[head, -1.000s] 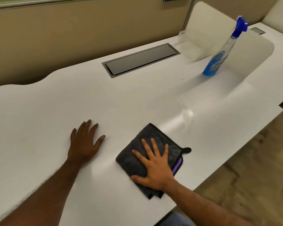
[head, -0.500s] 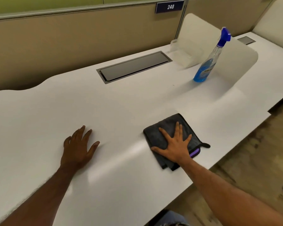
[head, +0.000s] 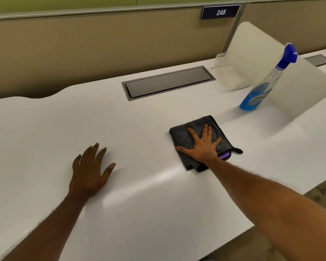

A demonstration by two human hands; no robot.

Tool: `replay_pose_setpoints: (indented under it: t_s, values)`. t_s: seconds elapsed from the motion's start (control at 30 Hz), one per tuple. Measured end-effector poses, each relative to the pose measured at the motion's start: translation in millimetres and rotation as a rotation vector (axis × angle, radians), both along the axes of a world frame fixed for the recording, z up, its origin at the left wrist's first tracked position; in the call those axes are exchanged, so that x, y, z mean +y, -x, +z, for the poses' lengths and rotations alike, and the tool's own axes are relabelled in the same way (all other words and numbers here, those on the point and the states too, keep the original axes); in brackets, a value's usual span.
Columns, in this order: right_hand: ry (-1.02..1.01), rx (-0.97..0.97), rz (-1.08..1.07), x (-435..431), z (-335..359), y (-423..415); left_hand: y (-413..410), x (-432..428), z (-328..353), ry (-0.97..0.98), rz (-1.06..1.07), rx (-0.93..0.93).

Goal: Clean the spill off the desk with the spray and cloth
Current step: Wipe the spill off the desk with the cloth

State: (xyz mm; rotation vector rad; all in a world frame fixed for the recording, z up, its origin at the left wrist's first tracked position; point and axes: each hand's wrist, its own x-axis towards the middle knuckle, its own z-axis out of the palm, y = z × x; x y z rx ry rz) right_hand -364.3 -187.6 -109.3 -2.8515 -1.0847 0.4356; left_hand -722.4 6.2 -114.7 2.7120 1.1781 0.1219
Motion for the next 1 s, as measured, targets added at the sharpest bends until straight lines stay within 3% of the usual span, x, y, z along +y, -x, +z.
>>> replay_pose_setpoints:
  t_s: [0.23, 0.57, 1.0]
  values:
    - [0.007, 0.03, 0.15, 86.8, -3.8, 7.2, 17.9, 8.6, 2.4, 0.015, 0.094, -0.013]
    - [0.007, 0.026, 0.358, 158.9, -8.5, 84.5, 18.3, 16.8, 3.3, 0.051, 0.1, -0.043]
    - [-0.058, 0.018, 0.547, 177.4, -10.7, 162.5, -41.4, 48.8, 16.9, 0.401, 0.372, -0.386]
